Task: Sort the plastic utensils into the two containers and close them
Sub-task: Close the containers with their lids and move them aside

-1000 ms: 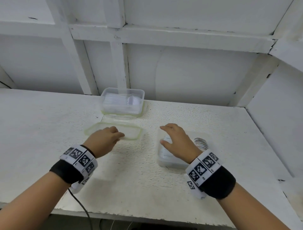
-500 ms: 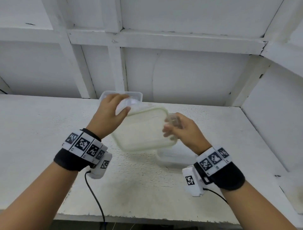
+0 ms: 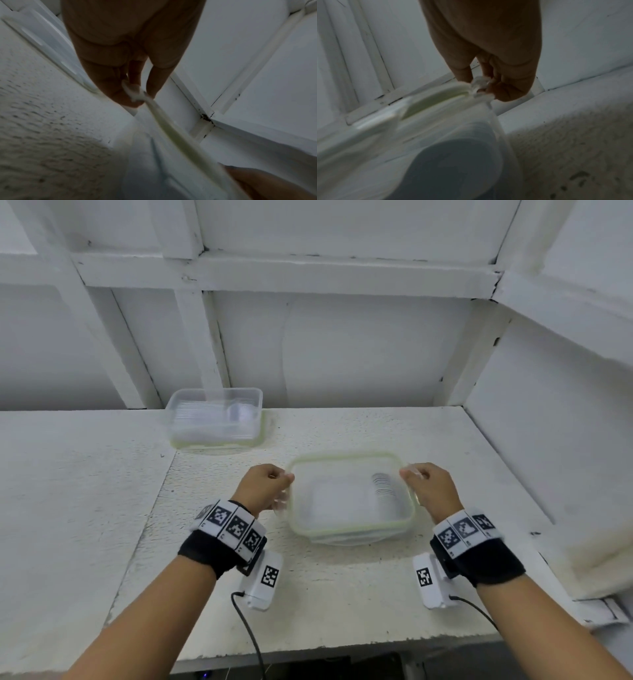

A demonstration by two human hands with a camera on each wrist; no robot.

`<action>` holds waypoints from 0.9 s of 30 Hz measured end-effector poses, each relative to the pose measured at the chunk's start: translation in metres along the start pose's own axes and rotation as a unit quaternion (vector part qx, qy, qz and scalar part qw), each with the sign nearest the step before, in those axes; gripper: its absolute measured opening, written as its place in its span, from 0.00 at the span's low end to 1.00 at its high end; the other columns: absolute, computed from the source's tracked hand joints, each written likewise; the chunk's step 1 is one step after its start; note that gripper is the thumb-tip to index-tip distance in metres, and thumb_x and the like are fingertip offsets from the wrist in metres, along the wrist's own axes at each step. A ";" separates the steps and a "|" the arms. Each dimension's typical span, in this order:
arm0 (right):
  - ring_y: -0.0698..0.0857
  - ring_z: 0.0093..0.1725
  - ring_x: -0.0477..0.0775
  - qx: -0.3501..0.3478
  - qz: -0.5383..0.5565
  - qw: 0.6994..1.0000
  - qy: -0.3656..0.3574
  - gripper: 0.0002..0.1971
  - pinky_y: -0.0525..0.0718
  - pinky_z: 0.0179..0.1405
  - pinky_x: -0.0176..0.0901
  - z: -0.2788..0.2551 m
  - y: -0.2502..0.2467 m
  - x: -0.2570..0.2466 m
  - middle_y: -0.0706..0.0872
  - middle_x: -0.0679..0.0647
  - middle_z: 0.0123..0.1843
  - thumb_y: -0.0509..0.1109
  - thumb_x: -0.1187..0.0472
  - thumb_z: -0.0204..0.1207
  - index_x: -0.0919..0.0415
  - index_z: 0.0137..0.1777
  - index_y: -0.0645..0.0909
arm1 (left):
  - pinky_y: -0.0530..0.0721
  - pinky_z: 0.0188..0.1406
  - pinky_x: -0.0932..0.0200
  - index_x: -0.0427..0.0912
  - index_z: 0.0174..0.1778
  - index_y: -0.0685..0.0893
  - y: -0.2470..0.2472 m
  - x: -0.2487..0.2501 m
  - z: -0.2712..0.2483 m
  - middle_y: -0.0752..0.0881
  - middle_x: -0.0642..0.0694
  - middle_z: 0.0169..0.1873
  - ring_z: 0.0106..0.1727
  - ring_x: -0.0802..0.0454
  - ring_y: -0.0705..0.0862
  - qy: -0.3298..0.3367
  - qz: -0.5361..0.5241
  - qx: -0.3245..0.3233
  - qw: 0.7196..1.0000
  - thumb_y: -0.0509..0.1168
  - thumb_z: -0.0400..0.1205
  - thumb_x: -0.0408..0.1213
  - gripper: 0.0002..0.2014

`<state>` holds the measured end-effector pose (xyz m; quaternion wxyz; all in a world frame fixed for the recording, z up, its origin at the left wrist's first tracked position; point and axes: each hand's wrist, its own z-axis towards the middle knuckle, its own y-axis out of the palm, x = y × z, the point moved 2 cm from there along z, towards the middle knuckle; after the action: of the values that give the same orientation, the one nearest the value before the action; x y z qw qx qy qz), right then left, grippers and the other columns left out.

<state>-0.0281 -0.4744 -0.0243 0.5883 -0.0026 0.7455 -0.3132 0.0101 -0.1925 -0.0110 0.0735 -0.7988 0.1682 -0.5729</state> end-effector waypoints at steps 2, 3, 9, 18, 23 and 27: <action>0.82 0.52 0.55 0.007 -0.026 1.000 0.011 0.12 0.82 0.54 0.50 0.003 0.001 0.003 0.85 0.55 0.55 0.67 0.57 0.77 0.64 0.56 0.82 | 0.85 0.34 0.54 0.31 0.52 0.82 0.003 -0.003 0.006 0.84 0.40 0.37 0.33 0.49 0.82 -0.006 0.021 0.016 1.000 0.66 0.81 0.36 0.11; 0.82 0.53 0.55 0.008 -0.035 0.999 0.013 0.12 0.83 0.55 0.51 0.004 0.002 0.003 0.85 0.55 0.56 0.67 0.58 0.77 0.64 0.56 0.82 | 0.84 0.33 0.54 0.32 0.53 0.82 0.004 -0.005 0.009 0.84 0.40 0.37 0.32 0.48 0.82 -0.009 0.024 0.022 0.999 0.66 0.81 0.37 0.11; 0.82 0.54 0.66 0.023 -0.065 0.997 0.025 0.15 0.80 0.54 0.54 0.004 0.001 0.000 0.85 0.65 0.55 0.63 0.61 0.78 0.74 0.55 0.81 | 0.89 0.39 0.46 0.37 0.55 0.83 0.013 -0.002 0.012 0.85 0.38 0.45 0.35 0.48 0.84 -0.004 0.029 0.038 0.999 0.67 0.80 0.39 0.11; 0.82 0.50 0.57 0.018 0.003 0.998 0.058 0.08 0.83 0.53 0.52 0.002 -0.004 0.008 0.85 0.59 0.54 0.65 0.61 0.78 0.62 0.54 0.81 | 0.86 0.27 0.57 0.36 0.59 0.82 0.020 -0.001 0.017 0.85 0.40 0.49 0.34 0.54 0.83 0.013 0.029 0.044 0.999 0.67 0.80 0.39 0.14; 0.80 0.52 0.56 0.040 -0.038 0.997 0.062 0.15 0.81 0.51 0.49 0.004 -0.004 0.007 0.79 0.55 0.53 0.67 0.56 0.78 0.65 0.60 0.77 | 0.86 0.38 0.51 0.39 0.51 0.77 0.017 -0.001 0.017 0.81 0.45 0.45 0.38 0.49 0.82 0.010 0.094 0.070 0.993 0.68 0.79 0.45 0.14; 0.76 0.40 0.55 0.047 -0.187 0.981 -0.024 0.15 0.69 0.36 0.41 -0.004 0.000 0.003 0.81 0.58 0.40 0.61 0.56 0.82 0.66 0.40 0.78 | 0.75 0.30 0.60 0.39 0.33 0.77 0.022 0.004 0.012 0.79 0.47 0.26 0.34 0.47 0.82 0.040 0.244 0.089 0.965 0.64 0.81 0.48 0.17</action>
<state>-0.0322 -0.4741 -0.0260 0.5366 -0.1213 0.7021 -0.4521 0.0190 -0.2155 -0.0182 0.2752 -0.7005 0.3089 -0.5815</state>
